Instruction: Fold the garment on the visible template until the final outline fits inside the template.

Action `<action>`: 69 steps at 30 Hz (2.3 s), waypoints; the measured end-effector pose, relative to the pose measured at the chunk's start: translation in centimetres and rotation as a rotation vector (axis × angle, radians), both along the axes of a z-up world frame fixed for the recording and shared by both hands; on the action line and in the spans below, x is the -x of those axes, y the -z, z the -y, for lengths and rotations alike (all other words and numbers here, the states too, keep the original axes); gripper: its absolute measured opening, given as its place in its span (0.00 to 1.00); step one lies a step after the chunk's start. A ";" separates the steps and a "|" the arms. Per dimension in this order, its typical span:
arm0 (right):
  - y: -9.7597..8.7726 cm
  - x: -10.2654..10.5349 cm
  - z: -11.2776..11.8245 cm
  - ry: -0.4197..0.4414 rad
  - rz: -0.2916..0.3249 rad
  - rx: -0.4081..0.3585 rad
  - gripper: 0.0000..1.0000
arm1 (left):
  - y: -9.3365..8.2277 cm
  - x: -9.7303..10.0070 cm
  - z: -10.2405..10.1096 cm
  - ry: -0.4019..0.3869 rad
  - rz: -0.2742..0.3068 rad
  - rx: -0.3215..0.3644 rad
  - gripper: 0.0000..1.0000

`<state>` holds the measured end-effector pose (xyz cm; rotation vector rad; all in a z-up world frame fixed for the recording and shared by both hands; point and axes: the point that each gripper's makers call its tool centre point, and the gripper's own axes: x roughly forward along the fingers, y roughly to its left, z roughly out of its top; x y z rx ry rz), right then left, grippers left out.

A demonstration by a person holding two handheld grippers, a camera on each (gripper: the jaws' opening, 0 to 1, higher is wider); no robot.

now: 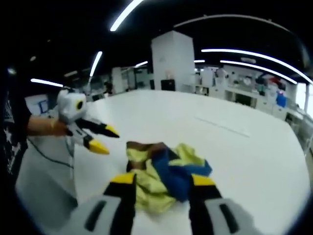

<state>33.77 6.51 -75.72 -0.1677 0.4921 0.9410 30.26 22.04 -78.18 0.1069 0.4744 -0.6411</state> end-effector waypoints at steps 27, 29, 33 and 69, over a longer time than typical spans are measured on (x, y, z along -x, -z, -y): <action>4.0 -1.2 -2.4 -0.106 -0.021 0.091 0.07 | 5.1 -3.4 3.5 0.068 -0.067 -0.063 0.18; 4.1 -1.2 -2.5 -0.107 -0.013 0.103 0.03 | 5.3 -3.6 3.5 0.063 -0.074 -0.057 0.17; 4.1 -1.4 -2.6 -0.099 -0.016 0.098 0.00 | 5.3 -3.9 3.2 0.038 -0.069 -0.078 0.09; -0.7 -5.3 2.9 0.154 0.014 0.004 0.00 | -0.9 -1.0 -4.4 -0.087 -0.027 -0.079 0.00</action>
